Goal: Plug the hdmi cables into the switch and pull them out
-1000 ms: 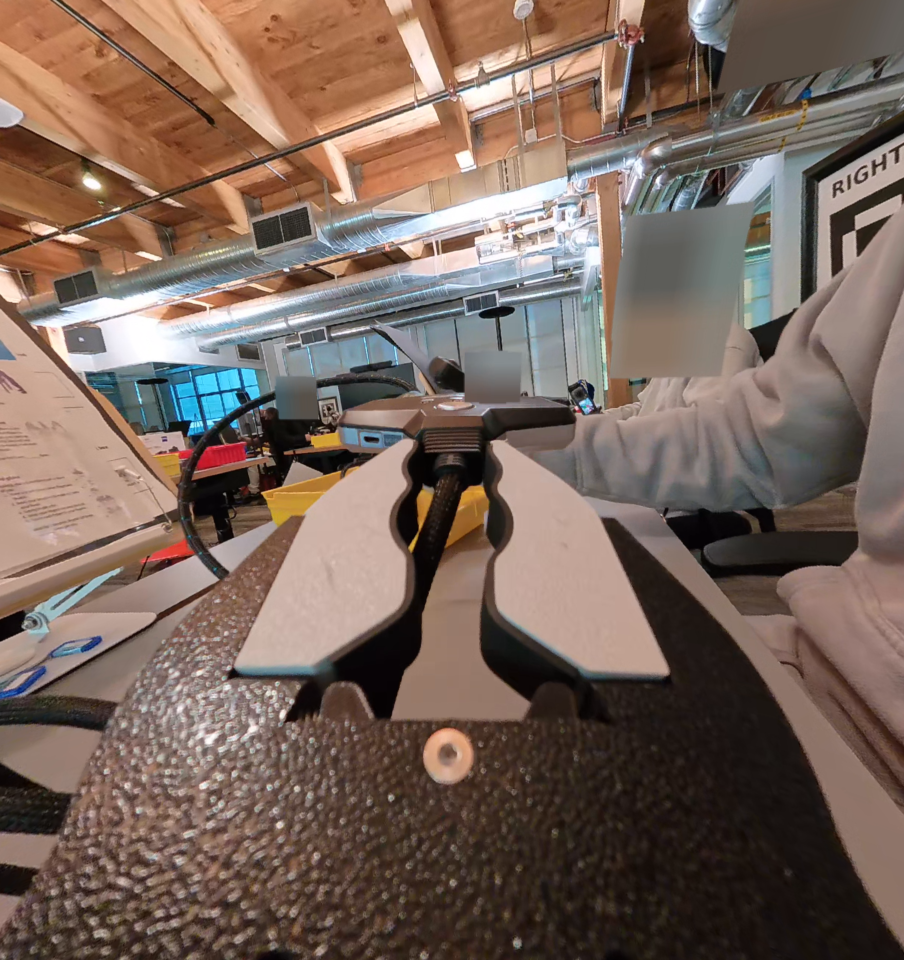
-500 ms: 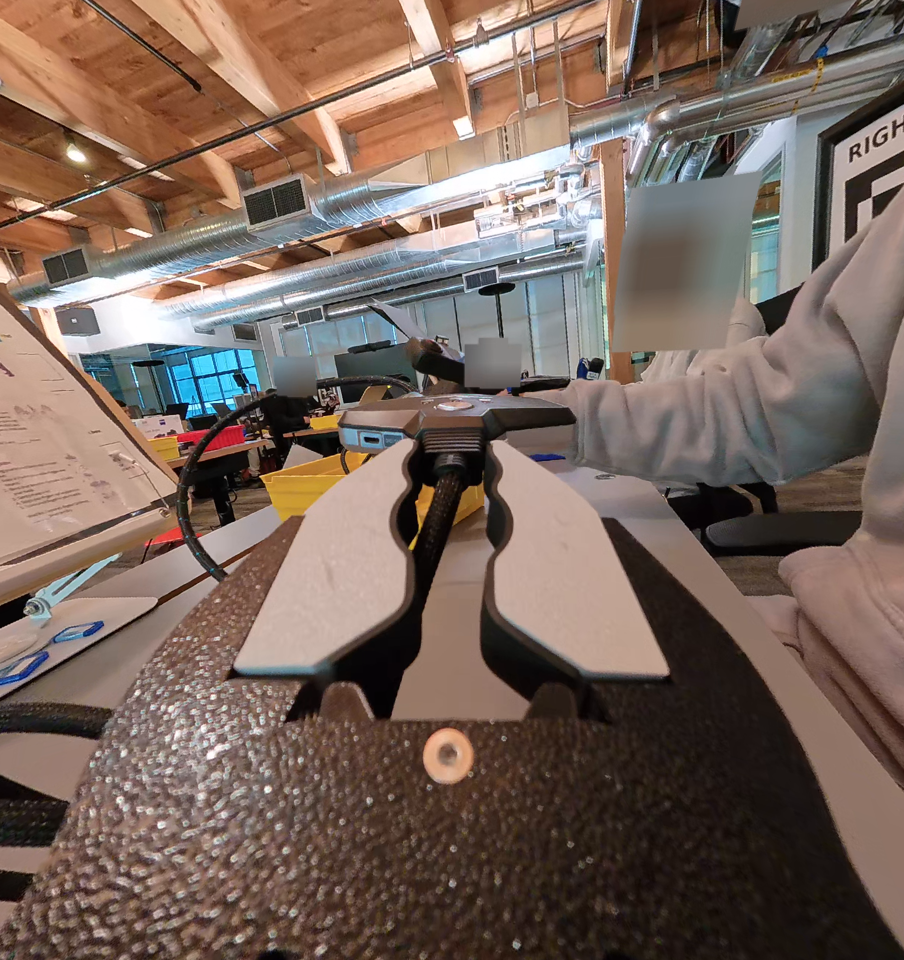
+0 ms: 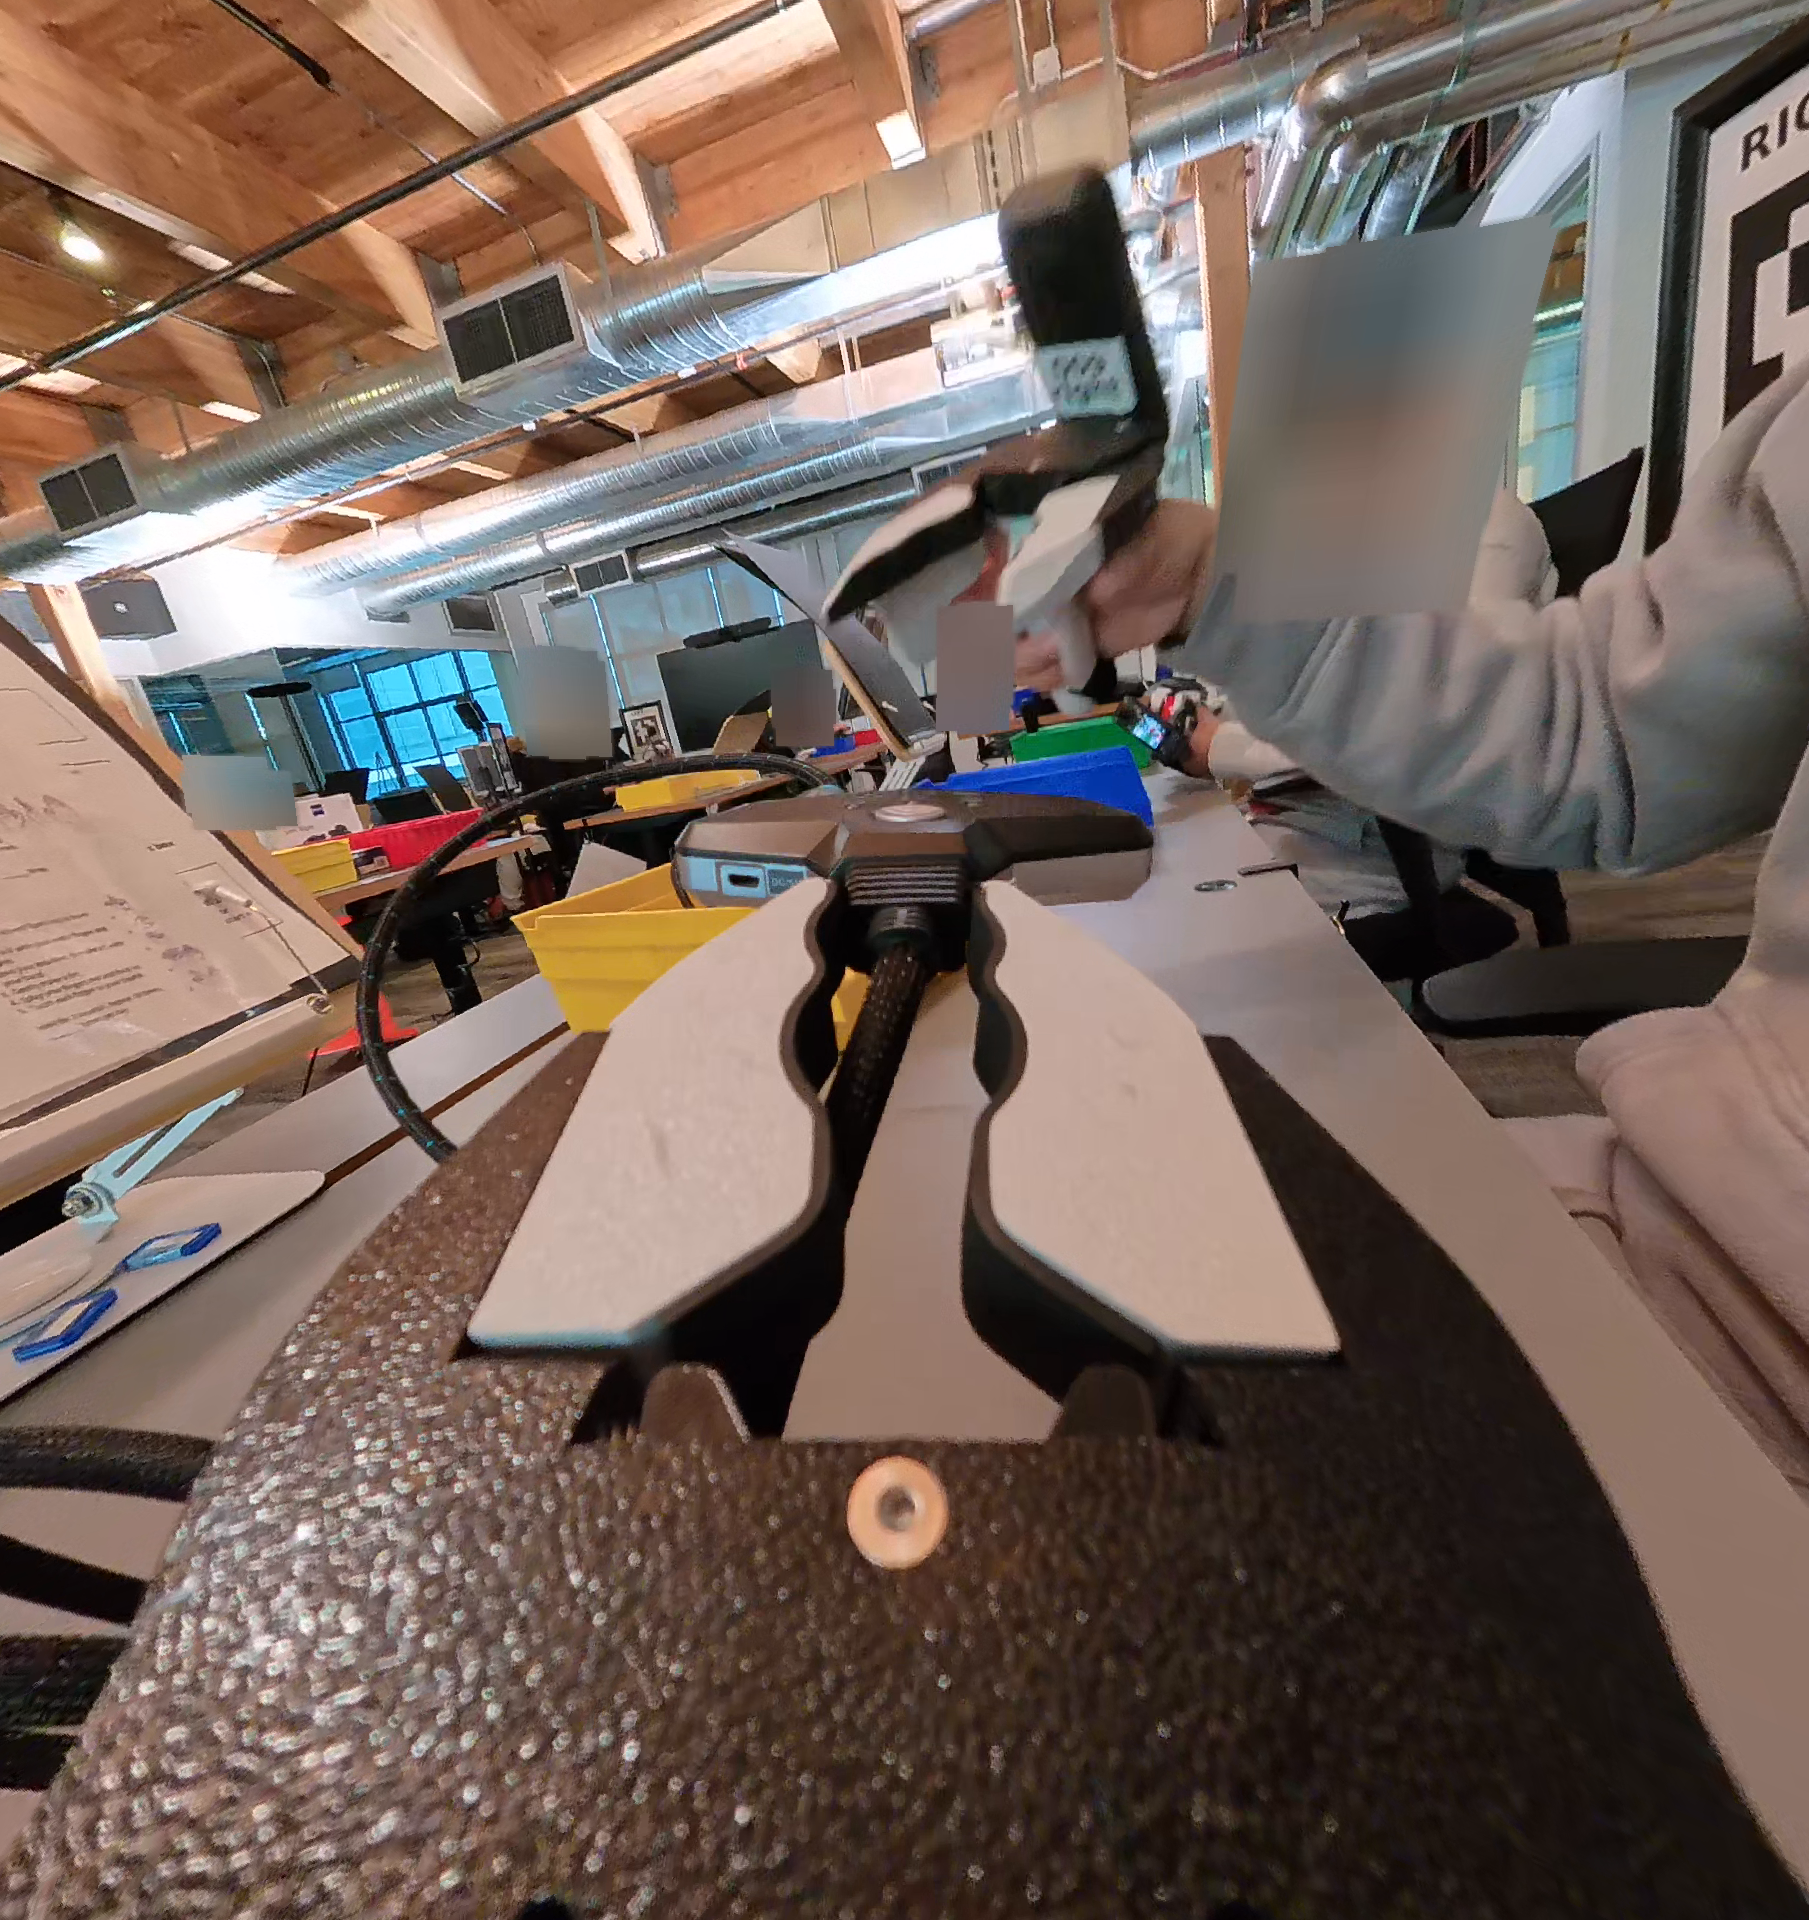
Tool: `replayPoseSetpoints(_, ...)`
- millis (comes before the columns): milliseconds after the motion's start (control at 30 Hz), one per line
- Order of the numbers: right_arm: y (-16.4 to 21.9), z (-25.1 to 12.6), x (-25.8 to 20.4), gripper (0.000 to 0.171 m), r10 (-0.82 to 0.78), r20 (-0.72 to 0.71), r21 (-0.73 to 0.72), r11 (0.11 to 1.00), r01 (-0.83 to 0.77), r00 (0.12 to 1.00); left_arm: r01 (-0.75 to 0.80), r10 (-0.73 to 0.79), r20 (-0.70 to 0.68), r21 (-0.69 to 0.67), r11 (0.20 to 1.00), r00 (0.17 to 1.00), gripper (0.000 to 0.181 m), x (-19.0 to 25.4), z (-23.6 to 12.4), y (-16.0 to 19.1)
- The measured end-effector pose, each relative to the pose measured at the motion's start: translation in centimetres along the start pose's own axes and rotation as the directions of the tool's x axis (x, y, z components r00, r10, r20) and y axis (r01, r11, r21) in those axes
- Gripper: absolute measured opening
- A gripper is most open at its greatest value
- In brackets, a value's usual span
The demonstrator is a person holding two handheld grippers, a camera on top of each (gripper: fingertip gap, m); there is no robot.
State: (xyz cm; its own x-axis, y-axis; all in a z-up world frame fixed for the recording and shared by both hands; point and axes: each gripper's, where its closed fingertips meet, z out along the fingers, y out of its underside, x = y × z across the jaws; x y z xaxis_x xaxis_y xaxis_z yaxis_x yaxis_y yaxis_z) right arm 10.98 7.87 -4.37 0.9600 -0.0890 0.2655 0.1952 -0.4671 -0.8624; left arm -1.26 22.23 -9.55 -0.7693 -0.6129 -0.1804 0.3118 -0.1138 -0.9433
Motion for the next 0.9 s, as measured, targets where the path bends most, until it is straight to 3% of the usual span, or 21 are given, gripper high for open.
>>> replayPoseSetpoints(67,-3.0,-0.2,-4.4,0.074,-0.049,0.147,0.113,0.993,0.033,0.988,-0.009,0.009,-0.012,-0.017,1.000,1.000,0.021,0.3,0.3,0.2)
replayPoseSetpoints(167,-3.5,1.5,-8.7,0.073,-0.127,0.262,0.088,0.990,0.107,0.957,-0.028,0.027,-0.055,-0.028,0.999,0.998,0.021,1.1,0.7,0.4)
replayPoseSetpoints(433,-1.8,6.1,-9.6,0.049,-0.082,0.317,-0.024,0.995,0.094,0.945,-0.056,0.050,-0.129,-0.043,0.997,0.990,0.021,2.7,1.4,0.6)
replayPoseSetpoints(767,-0.4,6.8,-10.3,0.022,-0.074,0.379,-0.084,0.990,0.114,0.922,-0.071,0.063,-0.166,-0.041,0.997,0.984,0.022,3.4,1.6,0.4)
replayPoseSetpoints(900,-0.2,6.7,-10.7,0.021,-0.080,0.407,-0.084,0.989,0.125,0.910,-0.080,0.072,-0.177,-0.037,0.996,0.982,0.022,3.7,1.6,0.1)
